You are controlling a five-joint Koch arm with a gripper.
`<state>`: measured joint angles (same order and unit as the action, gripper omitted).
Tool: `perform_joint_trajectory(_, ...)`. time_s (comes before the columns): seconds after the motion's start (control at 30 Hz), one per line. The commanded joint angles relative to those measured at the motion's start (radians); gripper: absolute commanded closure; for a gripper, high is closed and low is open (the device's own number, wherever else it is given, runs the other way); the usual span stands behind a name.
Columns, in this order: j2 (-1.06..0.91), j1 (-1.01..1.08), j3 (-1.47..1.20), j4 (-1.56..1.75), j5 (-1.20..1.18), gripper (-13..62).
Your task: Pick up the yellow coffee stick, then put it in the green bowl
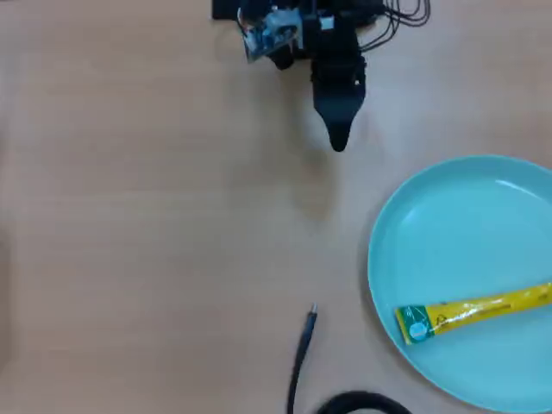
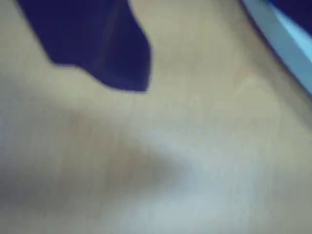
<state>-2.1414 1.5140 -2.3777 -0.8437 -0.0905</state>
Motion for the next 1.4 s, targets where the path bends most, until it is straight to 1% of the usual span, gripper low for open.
perform_joint_trajectory(0.0,-0.063,0.012,-0.014,0.089,0.032,-1.5)
perform_joint_trajectory(0.13,-0.163,0.049,-0.132,0.130,0.038,-1.1)
perform_joint_trajectory(0.23,-0.232,0.069,-0.225,0.144,0.086,-0.9)
perform_joint_trajectory(0.5,-0.235,0.123,-0.431,0.310,0.098,-1.4)
perform_joint_trajectory(0.63,-0.233,0.163,-0.572,0.443,0.098,-0.8)
perform_joint_trajectory(0.83,-0.233,0.163,-0.747,0.667,0.098,-0.6)
perform_joint_trajectory(0.9,-0.233,0.164,-0.779,0.699,0.097,-0.6)
perform_joint_trajectory(1.37,-0.232,0.161,-0.779,0.698,0.084,-0.6)
